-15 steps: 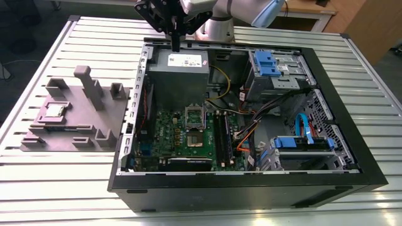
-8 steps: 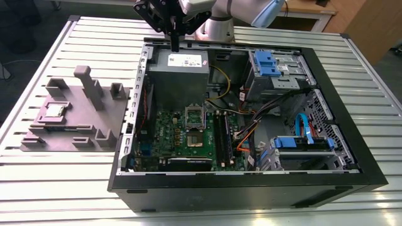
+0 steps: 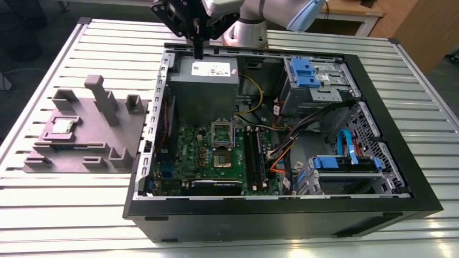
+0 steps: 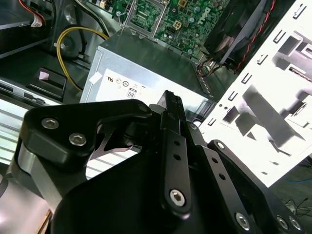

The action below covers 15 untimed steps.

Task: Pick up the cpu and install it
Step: 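Reach for the cpu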

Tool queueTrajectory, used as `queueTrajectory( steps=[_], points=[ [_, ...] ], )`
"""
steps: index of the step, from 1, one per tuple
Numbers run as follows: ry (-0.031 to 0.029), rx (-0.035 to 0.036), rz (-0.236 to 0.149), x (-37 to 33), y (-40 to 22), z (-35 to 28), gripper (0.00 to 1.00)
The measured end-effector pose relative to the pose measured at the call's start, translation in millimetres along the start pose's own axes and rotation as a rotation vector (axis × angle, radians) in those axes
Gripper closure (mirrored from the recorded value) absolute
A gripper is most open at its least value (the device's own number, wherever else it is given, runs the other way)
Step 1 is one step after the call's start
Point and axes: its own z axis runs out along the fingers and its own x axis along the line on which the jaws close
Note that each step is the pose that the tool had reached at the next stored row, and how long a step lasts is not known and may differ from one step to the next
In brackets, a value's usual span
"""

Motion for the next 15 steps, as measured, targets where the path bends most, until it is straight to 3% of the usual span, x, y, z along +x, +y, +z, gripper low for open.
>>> queueTrajectory(
  steps=[15],
  points=[
    [0.0, 0.0, 0.0, 3.7, -0.3, 0.1, 0.9]
  ],
)
